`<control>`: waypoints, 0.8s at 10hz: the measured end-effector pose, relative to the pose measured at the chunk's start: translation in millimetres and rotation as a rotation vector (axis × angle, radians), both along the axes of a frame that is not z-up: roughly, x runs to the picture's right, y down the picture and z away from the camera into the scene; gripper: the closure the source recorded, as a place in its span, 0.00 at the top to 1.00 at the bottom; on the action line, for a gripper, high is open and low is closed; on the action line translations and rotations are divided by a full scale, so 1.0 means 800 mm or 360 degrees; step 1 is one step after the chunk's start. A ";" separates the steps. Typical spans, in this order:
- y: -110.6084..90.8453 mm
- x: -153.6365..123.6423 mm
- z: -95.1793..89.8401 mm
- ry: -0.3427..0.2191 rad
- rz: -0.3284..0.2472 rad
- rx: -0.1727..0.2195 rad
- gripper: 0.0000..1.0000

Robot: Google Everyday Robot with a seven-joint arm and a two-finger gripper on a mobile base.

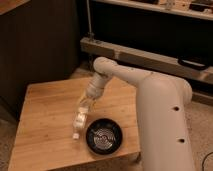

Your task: Place the bottle in the ceramic bowl

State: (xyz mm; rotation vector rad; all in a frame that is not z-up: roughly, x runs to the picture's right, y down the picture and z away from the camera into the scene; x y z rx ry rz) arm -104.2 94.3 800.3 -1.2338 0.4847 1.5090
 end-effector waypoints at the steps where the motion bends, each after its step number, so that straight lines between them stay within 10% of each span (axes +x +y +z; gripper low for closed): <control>1: -0.002 0.006 -0.006 -0.0006 0.0000 0.0016 0.00; 8: 0.011 0.104 -0.042 -0.0045 0.0046 0.0120 0.00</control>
